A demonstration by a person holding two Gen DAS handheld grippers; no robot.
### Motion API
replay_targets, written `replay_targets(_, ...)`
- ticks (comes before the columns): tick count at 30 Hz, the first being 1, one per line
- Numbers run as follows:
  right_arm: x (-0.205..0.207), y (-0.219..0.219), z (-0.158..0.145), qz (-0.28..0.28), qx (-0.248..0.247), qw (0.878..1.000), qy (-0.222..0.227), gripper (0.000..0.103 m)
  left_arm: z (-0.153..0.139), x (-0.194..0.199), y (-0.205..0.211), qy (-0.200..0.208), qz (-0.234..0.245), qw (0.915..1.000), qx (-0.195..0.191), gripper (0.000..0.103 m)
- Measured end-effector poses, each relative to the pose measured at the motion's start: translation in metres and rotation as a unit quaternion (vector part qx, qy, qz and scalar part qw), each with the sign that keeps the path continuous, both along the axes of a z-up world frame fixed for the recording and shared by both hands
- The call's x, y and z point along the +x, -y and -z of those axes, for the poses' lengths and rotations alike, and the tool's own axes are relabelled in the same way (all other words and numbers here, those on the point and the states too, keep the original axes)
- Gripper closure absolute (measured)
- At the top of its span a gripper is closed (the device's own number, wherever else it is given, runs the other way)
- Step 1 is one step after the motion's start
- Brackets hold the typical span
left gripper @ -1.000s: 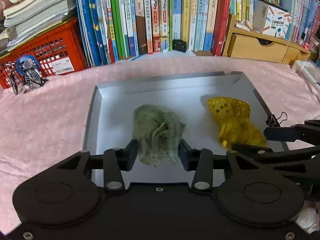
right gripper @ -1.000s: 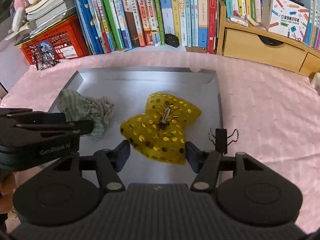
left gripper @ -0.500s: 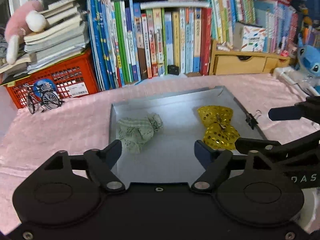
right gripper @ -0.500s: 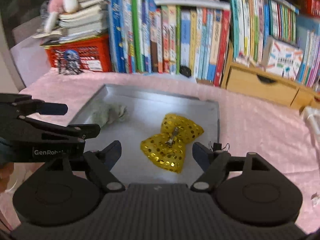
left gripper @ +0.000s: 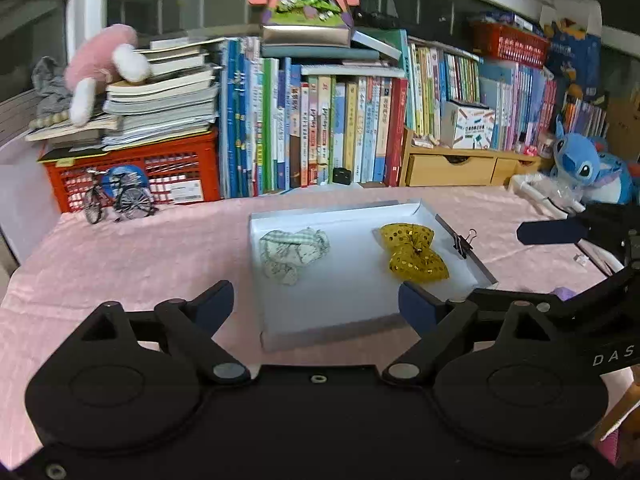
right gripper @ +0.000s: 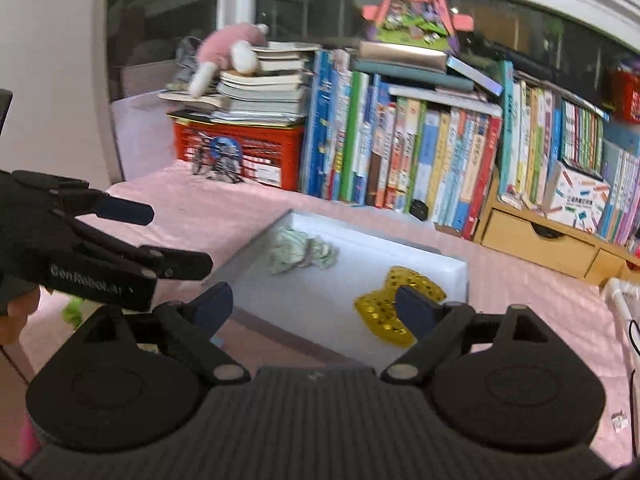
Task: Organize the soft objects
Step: 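Move the left tool to the green-pink scrunchie while the right tool approaches the pink sock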
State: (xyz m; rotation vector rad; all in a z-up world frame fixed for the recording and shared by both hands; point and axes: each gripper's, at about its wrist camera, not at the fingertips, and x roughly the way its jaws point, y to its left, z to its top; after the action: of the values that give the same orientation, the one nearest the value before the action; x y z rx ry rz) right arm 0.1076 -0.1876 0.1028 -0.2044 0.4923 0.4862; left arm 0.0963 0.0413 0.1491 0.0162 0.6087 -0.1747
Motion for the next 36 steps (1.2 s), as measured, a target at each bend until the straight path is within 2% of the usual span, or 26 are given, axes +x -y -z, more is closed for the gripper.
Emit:
replay_targets(8, -0.047, -0.012, 0.020, -0.012, -0.009, 0.999, 0.030, 0.006, 0.024, -0.083, -0.017, 0.072, -0.021, 0.9969, 0.024, 0.007)
replay_targets(12, -0.066, -0.016, 0.033, -0.010, -0.011, 0.999, 0.042, 0.005, 0.039, -0.112, -0.028, 0.086, -0.041, 0.9953, 0.017, 0.006)
replay_targets(14, -0.072, -0.018, 0.040, -0.010, -0.008, 0.999, 0.044, 0.004, 0.047, -0.120, -0.036, 0.080, -0.061, 0.9949, 0.008, 0.006)
replay_targets(18, -0.086, -0.024, 0.055, -0.010, 0.001, 0.998, 0.062, 0.001, 0.065, -0.130, -0.052, 0.066, -0.091, 0.9936, 0.011, 0.006)
replay_targets(22, -0.099, -0.034, 0.070, -0.009, -0.013, 0.996, 0.088, 0.000, 0.082, -0.134, -0.065, 0.058, -0.125, 0.9904, 0.017, 0.006)
replay_targets(29, -0.102, -0.041, 0.095, -0.014, 0.008, 0.998, 0.064, 0.000, 0.117, -0.128, -0.083, 0.034, -0.177, 0.9835, -0.002, 0.006)
replay_targets(36, -0.104, -0.051, 0.113, 0.006, -0.001, 0.997, 0.079, 0.000, 0.133, -0.112, -0.092, 0.040, -0.202, 0.9785, -0.009, 0.006)
